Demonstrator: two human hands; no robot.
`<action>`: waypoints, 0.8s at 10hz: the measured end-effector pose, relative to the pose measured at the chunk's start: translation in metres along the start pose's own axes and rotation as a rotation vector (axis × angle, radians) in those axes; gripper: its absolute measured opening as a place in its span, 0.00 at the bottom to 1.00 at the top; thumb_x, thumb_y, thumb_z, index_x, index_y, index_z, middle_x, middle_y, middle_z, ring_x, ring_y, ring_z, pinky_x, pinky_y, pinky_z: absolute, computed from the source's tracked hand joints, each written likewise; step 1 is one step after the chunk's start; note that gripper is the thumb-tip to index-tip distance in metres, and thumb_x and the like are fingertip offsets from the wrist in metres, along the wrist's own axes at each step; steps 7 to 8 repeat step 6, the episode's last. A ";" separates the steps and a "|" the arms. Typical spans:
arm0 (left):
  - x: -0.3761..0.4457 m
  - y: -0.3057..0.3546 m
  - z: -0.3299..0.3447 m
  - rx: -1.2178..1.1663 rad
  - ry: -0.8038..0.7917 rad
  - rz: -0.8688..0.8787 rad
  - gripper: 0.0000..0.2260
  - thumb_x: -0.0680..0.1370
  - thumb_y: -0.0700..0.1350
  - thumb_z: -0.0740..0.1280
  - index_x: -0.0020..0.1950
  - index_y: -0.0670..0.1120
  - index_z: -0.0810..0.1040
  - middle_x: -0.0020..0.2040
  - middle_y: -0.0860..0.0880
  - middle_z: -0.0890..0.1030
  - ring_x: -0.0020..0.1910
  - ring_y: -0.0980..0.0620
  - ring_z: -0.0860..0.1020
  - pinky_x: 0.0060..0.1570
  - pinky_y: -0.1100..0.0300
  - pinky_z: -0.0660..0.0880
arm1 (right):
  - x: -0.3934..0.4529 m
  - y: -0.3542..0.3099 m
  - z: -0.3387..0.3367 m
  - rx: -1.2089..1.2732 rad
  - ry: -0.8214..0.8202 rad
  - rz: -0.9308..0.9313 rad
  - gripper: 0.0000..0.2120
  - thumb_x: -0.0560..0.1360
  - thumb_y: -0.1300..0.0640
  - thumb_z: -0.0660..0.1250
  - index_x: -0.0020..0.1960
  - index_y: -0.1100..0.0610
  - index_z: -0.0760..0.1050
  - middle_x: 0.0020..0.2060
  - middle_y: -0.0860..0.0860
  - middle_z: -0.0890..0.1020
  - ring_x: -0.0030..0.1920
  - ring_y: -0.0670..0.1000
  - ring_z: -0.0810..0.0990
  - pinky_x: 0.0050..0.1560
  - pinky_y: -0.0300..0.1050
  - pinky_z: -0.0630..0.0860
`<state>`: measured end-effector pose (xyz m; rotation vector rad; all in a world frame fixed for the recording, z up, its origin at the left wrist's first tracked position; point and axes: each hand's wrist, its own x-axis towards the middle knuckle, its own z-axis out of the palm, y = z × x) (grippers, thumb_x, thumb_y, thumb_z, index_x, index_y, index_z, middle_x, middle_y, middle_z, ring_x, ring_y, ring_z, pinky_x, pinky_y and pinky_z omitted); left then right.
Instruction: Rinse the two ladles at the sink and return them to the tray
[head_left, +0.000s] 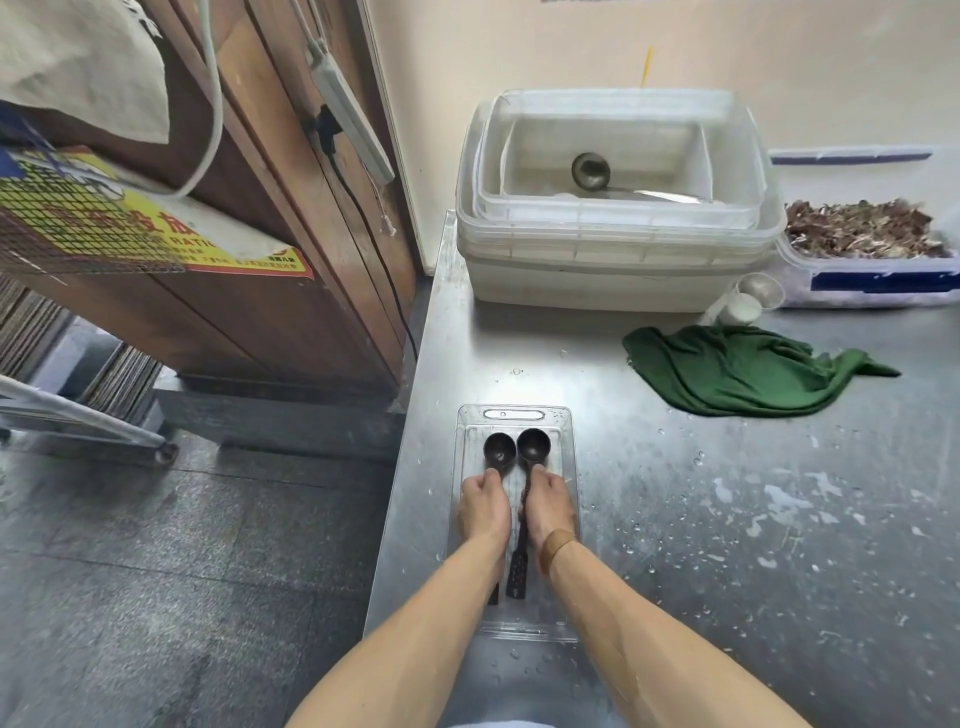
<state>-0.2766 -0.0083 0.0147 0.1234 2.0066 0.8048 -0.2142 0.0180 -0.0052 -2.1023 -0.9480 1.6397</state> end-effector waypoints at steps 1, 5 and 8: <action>-0.002 0.000 0.000 -0.030 0.010 0.013 0.10 0.80 0.48 0.56 0.56 0.46 0.72 0.56 0.42 0.79 0.55 0.41 0.76 0.61 0.46 0.73 | -0.003 -0.001 -0.001 -0.061 0.040 -0.040 0.19 0.79 0.46 0.53 0.57 0.56 0.77 0.52 0.58 0.82 0.51 0.57 0.79 0.51 0.48 0.72; -0.014 -0.005 -0.006 0.018 0.015 0.062 0.19 0.78 0.45 0.58 0.69 0.46 0.70 0.59 0.42 0.80 0.55 0.42 0.78 0.56 0.50 0.75 | -0.017 0.001 -0.004 -0.067 0.053 -0.082 0.16 0.77 0.54 0.56 0.56 0.57 0.78 0.52 0.57 0.82 0.53 0.58 0.79 0.52 0.47 0.72; -0.016 -0.002 -0.007 0.043 0.021 0.061 0.20 0.78 0.45 0.57 0.70 0.46 0.69 0.60 0.42 0.79 0.57 0.41 0.77 0.60 0.48 0.74 | -0.024 -0.002 -0.005 -0.087 0.063 -0.071 0.16 0.76 0.54 0.55 0.56 0.56 0.79 0.52 0.57 0.82 0.50 0.57 0.78 0.50 0.46 0.71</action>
